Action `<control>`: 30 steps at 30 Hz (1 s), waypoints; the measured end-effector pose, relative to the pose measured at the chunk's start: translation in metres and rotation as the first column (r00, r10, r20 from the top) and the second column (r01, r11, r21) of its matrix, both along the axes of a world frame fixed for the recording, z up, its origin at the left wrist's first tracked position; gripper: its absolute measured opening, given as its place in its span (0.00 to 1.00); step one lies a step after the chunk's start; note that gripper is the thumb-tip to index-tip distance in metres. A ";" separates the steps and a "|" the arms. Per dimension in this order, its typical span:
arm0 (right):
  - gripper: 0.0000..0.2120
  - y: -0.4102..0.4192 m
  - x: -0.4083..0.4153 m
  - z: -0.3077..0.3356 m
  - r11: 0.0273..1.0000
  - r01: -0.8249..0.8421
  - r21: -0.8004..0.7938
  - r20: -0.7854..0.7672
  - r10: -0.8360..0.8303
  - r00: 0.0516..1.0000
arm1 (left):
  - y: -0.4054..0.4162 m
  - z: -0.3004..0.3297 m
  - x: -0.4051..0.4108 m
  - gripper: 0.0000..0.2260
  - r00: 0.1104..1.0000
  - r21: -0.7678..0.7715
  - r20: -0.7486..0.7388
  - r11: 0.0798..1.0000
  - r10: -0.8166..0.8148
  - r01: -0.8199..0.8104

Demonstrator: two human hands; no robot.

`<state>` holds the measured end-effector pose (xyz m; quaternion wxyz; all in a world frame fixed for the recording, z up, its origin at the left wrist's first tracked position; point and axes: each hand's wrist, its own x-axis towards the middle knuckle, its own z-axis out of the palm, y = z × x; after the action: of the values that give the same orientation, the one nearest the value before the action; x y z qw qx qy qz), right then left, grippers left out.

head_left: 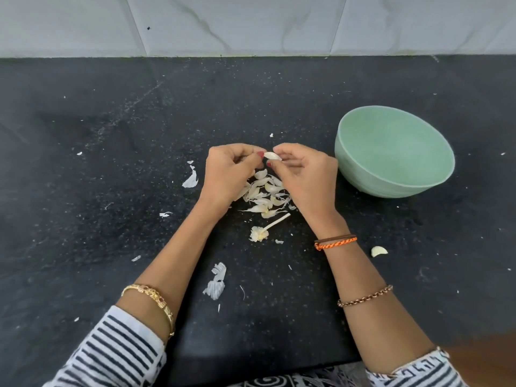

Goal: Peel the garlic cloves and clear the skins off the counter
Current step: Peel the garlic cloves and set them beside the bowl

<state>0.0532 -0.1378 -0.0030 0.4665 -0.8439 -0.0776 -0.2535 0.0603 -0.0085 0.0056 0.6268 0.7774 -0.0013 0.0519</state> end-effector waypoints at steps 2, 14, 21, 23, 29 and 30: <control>0.06 -0.001 0.000 0.000 0.999 0.016 -0.032 -0.009 -0.016 1.000 | 0.002 0.000 0.000 0.07 1.000 0.013 0.014 1.000 -0.012 0.012; 0.04 -0.001 -0.001 0.000 0.995 0.037 -0.089 0.007 -0.036 0.999 | 0.003 -0.002 -0.001 0.08 0.996 0.095 0.068 0.994 -0.053 0.047; 0.02 -0.003 -0.002 0.001 0.996 0.050 -0.075 0.021 -0.048 0.999 | -0.005 0.002 -0.004 0.09 0.995 -0.003 0.067 0.997 -0.078 0.079; 0.02 -0.003 -0.002 0.001 0.996 0.048 -0.074 0.032 -0.046 0.998 | -0.002 0.001 -0.003 0.08 0.991 0.016 0.090 0.995 -0.098 0.097; 0.02 -0.001 -0.002 0.000 0.995 0.038 -0.091 -0.005 -0.039 0.999 | 0.004 0.002 -0.002 0.09 0.981 0.130 0.117 0.982 -0.153 0.138; 0.02 -0.001 -0.002 0.000 0.995 0.038 -0.093 -0.020 -0.040 0.999 | 0.004 0.001 -0.001 0.10 0.981 0.115 0.114 0.983 -0.158 0.145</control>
<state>0.0512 -0.1387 -0.0025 0.4227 -0.8686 -0.0679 -0.2494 0.0589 -0.0040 0.0068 0.5854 0.8027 -0.1019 0.0514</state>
